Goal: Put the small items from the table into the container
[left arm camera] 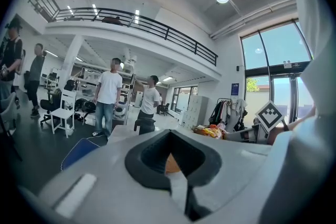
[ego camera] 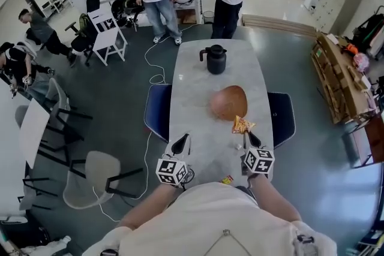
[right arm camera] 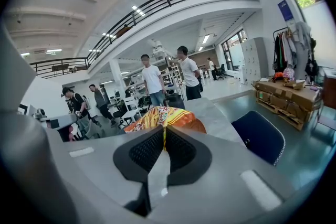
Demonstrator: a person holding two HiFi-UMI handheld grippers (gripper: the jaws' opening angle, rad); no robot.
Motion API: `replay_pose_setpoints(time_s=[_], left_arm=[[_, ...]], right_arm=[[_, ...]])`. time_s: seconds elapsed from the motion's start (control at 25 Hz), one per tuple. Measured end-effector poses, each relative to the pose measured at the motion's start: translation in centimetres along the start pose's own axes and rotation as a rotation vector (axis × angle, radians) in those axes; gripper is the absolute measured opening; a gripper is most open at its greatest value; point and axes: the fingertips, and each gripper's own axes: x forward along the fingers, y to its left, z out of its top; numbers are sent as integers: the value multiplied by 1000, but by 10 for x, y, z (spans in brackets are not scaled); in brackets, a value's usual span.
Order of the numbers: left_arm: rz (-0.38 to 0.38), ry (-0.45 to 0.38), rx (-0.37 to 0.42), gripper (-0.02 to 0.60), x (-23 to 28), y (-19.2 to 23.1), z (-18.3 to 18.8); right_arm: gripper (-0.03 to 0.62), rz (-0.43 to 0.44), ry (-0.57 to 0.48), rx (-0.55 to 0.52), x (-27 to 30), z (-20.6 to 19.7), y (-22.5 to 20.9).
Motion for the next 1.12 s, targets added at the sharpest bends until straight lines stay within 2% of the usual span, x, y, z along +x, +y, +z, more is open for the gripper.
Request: replay_pose_setpoints(time_s=[0.32, 0.64, 1.12], left_arm=[[34, 34, -20, 3, 6, 14, -9], [64, 91, -20, 3, 6, 18, -26], [210, 215, -56, 3, -38, 37, -64]], right_arm=[[41, -11, 73, -12, 33, -11, -5], [41, -42, 198, -21, 101, -38, -33], [40, -148, 425, 29, 240, -68, -80]])
